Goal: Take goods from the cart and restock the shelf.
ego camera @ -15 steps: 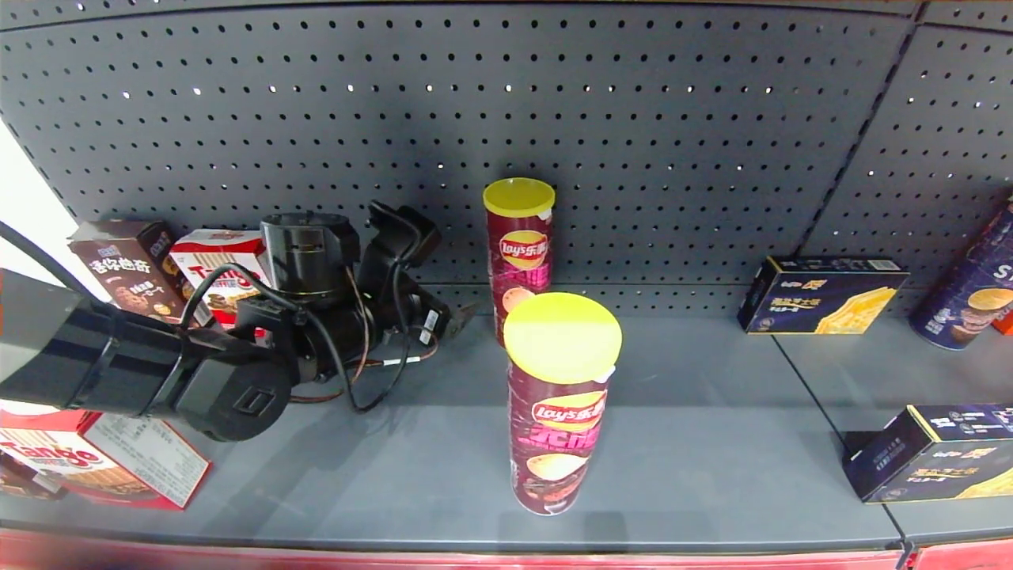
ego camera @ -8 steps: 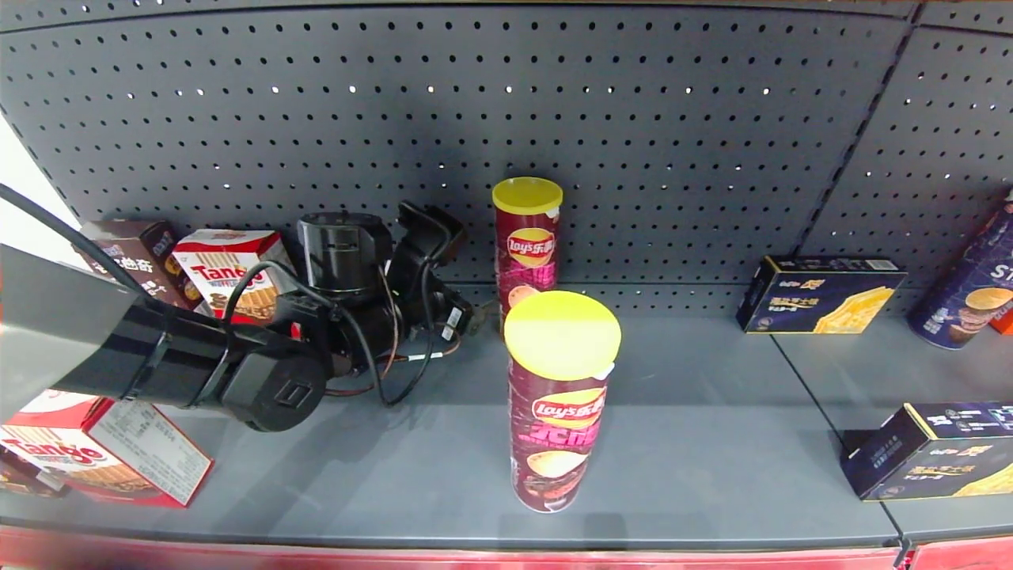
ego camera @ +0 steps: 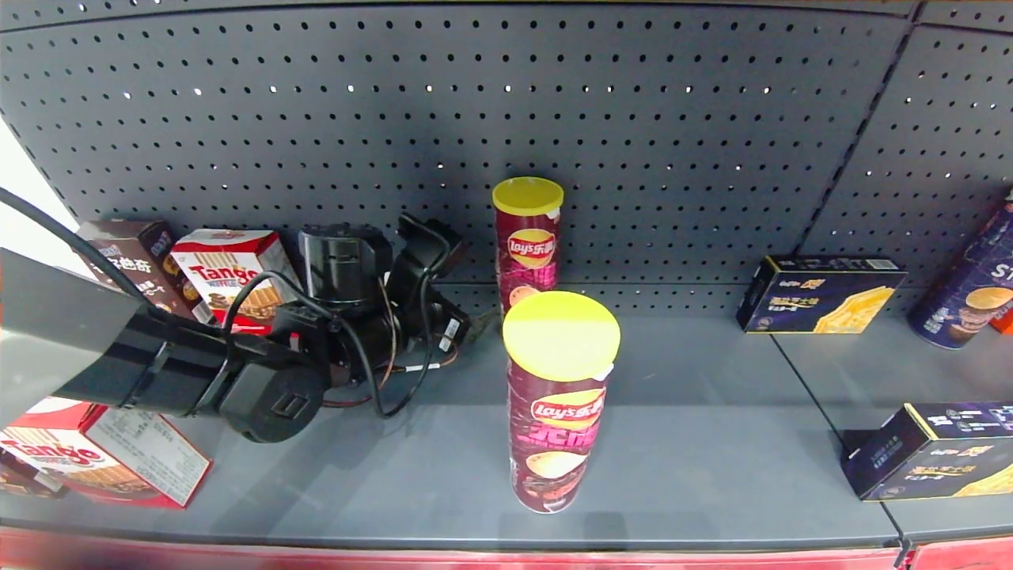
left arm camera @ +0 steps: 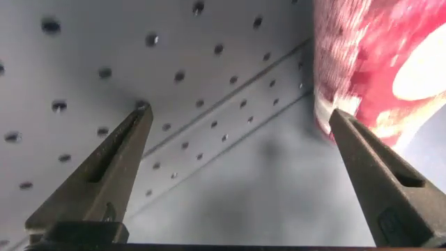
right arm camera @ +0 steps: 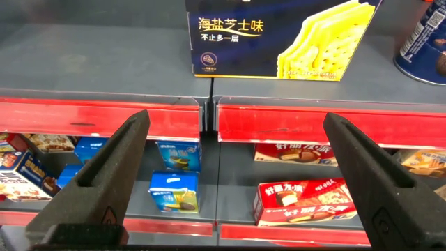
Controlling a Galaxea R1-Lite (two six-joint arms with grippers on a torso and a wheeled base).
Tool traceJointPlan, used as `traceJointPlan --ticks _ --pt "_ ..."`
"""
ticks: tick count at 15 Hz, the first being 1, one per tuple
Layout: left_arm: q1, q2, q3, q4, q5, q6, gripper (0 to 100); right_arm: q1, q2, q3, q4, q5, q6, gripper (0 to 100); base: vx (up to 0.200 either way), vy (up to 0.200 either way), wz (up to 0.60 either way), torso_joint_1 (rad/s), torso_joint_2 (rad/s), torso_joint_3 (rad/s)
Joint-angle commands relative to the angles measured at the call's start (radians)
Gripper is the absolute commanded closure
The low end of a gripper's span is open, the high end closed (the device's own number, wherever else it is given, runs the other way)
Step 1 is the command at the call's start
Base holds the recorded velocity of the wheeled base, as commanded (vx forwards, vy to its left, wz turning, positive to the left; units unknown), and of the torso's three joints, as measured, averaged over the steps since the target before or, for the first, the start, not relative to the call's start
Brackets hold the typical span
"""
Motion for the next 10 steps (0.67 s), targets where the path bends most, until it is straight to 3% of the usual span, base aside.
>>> traceJointPlan --ticks 1,7,10 --pt "0.004 -0.051 0.054 -0.004 0.004 0.0 0 0.0 0.001 0.0 0.0 0.002 -0.001 0 0.0 0.0 0.0 0.0 0.0 0.0" --pt "-0.002 -0.277 0.272 -0.002 0.01 -0.008 0 0.0 0.001 0.0 0.0 0.0 -0.001 0 0.0 0.0 0.0 0.0 0.0 0.0" --pt "-0.026 -0.366 0.319 -0.002 0.033 -0.012 0 0.0 0.001 0.0 0.0 0.002 -0.001 0 0.0 0.0 0.0 0.0 0.0 0.0"
